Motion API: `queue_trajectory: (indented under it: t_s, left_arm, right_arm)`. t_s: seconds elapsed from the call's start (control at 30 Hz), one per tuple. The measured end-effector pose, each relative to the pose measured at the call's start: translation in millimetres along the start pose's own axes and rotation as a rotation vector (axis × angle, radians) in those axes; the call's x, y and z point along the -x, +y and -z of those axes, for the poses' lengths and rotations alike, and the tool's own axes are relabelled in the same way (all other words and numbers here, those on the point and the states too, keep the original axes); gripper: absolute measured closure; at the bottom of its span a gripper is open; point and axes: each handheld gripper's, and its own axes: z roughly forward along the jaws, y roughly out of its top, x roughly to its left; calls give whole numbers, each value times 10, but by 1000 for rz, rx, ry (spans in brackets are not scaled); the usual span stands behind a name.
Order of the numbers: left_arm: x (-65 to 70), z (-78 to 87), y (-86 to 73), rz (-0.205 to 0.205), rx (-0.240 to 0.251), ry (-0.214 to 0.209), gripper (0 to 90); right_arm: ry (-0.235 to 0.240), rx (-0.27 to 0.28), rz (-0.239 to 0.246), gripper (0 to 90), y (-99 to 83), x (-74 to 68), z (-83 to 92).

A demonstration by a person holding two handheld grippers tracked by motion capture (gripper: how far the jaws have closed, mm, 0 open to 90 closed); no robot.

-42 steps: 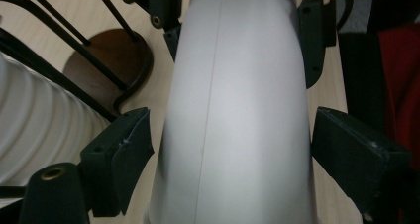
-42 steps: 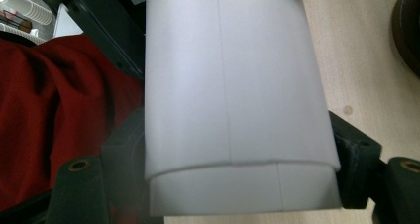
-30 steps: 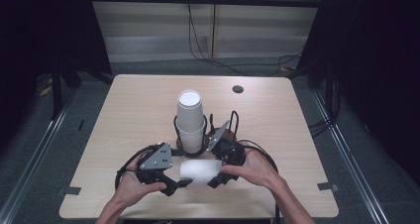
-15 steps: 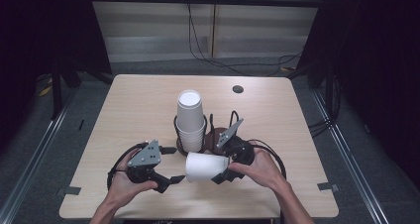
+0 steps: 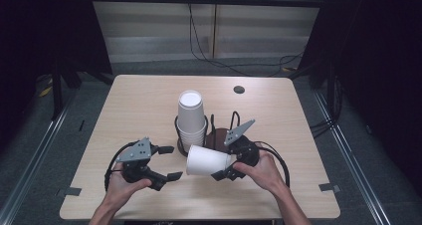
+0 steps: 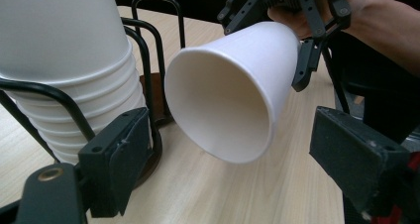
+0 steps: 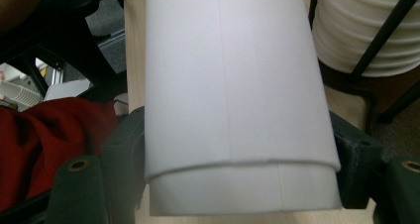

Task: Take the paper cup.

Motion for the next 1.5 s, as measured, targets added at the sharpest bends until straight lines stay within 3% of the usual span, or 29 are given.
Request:
queue_trajectory:
  t_s: [0.3, 0.4, 0.43, 0.53, 0.7, 1.17, 1.37, 1.5]
  left_arm:
    - [-11, 16, -10, 24, 53, 13, 159]
    - [-6, 24, -5, 30, 68, 9, 159]
    - [-2, 30, -2, 28, 69, 14, 159]
    - [9, 34, 2, 30, 75, 24, 158]
    - [18, 19, 5, 22, 83, -11, 157]
    - [74, -76, 34, -8, 89, -65, 157]
    - [71, -127, 49, -7, 88, -32, 156]
    - [62, -137, 48, -6, 98, -44, 122]
  right_arm:
    - [24, 90, 22, 250, -29, -6, 21]
    - [17, 121, 34, 251, -41, -11, 20]
    - [-5, 137, 39, 251, -46, -20, 24]
    - [4, 164, 45, 252, -61, -18, 29]
    - [31, 201, 59, 252, -76, -23, 5]
    - [75, 245, 79, 251, -92, -41, -53]
    - [99, 245, 101, 252, -71, -73, -51]
    - [107, 245, 114, 252, -58, -93, -61]
